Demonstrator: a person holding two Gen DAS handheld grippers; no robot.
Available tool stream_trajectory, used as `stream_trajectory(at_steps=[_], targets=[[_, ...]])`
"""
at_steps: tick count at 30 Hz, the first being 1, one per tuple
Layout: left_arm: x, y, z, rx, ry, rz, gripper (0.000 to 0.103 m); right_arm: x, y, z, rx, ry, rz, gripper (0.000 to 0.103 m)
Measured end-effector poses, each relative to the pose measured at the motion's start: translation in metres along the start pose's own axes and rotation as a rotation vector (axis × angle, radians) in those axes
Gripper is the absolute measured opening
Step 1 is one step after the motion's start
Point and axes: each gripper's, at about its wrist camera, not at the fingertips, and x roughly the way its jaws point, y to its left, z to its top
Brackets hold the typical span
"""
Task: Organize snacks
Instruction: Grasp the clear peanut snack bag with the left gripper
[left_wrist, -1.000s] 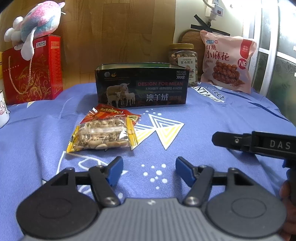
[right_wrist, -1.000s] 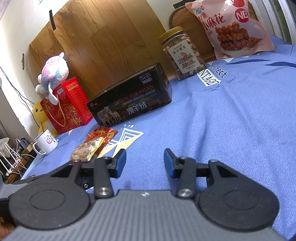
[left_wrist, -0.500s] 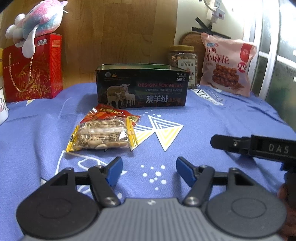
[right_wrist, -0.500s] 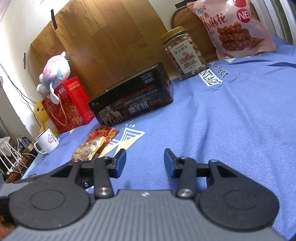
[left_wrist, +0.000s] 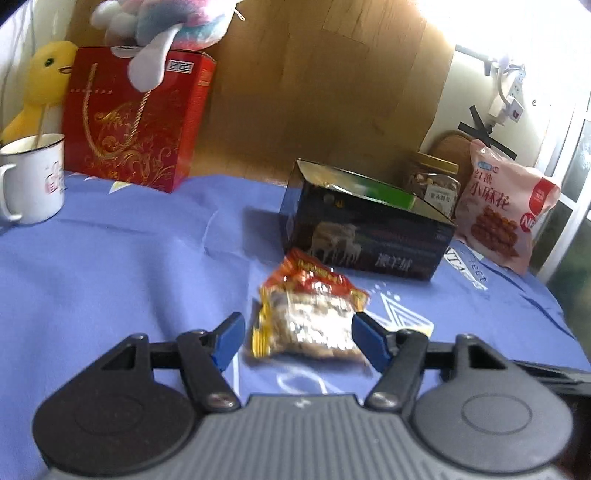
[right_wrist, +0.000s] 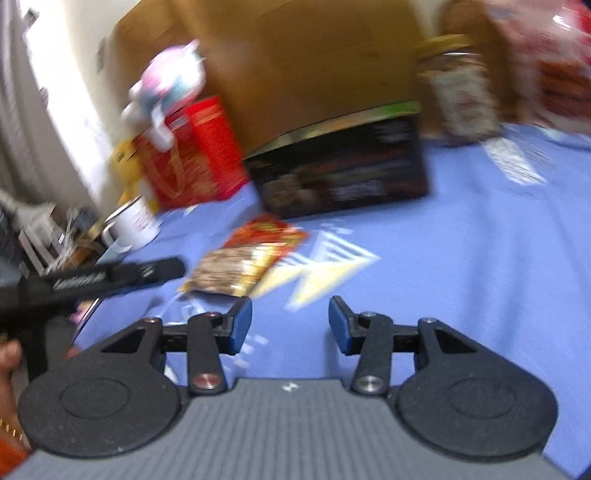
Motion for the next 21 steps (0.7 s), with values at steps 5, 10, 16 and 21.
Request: stream_trajectory(at_steps=[5, 10, 16, 21], targets=[[0.029, 0.004, 0.011, -0.019, 0.049, 0.017, 0.063, 0.052, 0.026, 0.022, -0.118, 0.093, 0.019, 0.052], [0.034, -0.005, -0.006, -0.041, 0.086, 0.012, 0.049, 0.067, 0.032, 0.02, -0.148, 0.107, 0.033, 0.042], [0.015, -0.054, -0.032, 0.007, 0.143, -0.124, 0.047, 0.006, 0.017, -0.006, -0.133, 0.076, -0.002, 0.036], [0.003, -0.115, -0.063, 0.124, 0.191, -0.251, 0.048, -0.055, -0.002, -0.044, -0.118, 0.024, -0.095, 0.037]])
